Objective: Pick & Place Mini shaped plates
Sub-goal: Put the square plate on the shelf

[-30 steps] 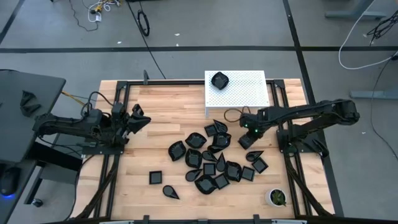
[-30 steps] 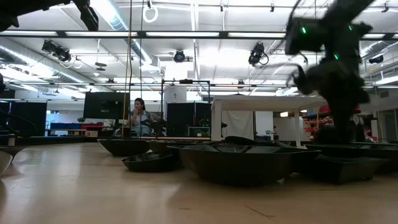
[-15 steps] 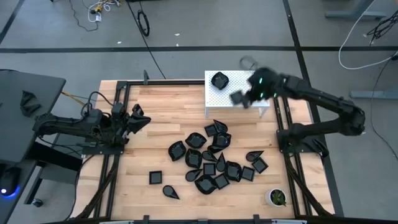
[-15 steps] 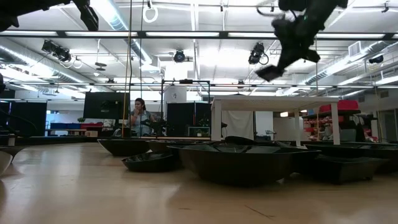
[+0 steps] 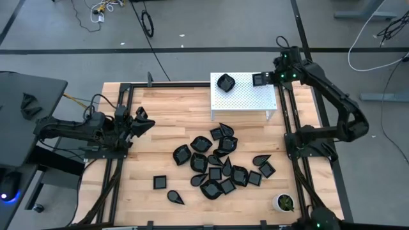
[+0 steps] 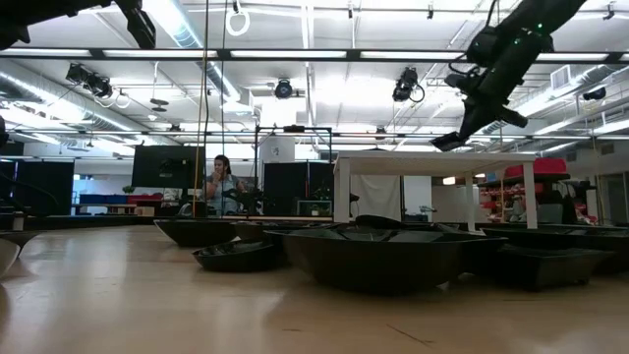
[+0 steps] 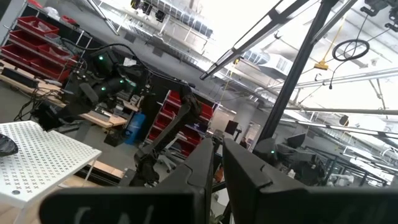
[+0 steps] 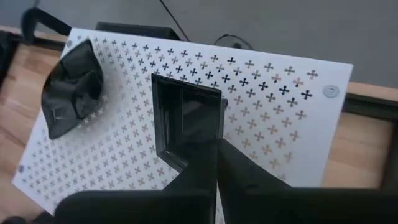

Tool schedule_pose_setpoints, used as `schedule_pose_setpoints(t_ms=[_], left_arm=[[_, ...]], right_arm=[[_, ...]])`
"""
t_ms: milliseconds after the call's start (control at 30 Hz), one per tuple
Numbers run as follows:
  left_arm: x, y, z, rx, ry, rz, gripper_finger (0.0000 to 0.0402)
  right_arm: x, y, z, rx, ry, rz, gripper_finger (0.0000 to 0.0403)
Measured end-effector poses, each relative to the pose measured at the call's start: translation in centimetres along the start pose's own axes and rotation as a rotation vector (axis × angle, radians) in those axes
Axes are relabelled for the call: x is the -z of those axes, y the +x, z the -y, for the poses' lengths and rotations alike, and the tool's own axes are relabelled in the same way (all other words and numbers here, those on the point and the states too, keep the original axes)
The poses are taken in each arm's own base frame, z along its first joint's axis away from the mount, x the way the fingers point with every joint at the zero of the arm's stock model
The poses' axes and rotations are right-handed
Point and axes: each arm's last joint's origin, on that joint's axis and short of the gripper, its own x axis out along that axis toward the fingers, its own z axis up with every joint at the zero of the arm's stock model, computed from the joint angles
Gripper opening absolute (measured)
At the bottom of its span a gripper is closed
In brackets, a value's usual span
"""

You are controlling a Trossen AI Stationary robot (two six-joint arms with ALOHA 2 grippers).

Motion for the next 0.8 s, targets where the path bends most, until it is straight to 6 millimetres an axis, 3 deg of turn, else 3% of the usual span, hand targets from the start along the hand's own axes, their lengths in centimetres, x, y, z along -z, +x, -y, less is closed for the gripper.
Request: schedule_pose_setpoints(t_ms=[300, 567, 800], left_arm=[[0.0, 0.0, 0.0, 0.0, 0.0, 0.0, 0.0042], [0.0, 0.0, 0.0, 0.0, 0.0, -0.001, 0.0042], [0.0, 0.0, 0.0, 0.0, 0.0, -0.001, 0.0042]], right_arm=[[-0.7, 2.2, 1.6, 0.022, 0.043, -0.064, 0.001], [-0.9, 2.3, 2.4, 0.055, 0.05, -0.054, 0.0013], [-1.0, 2.3, 2.4, 0.061, 0.046, -0.043, 0.0064]])
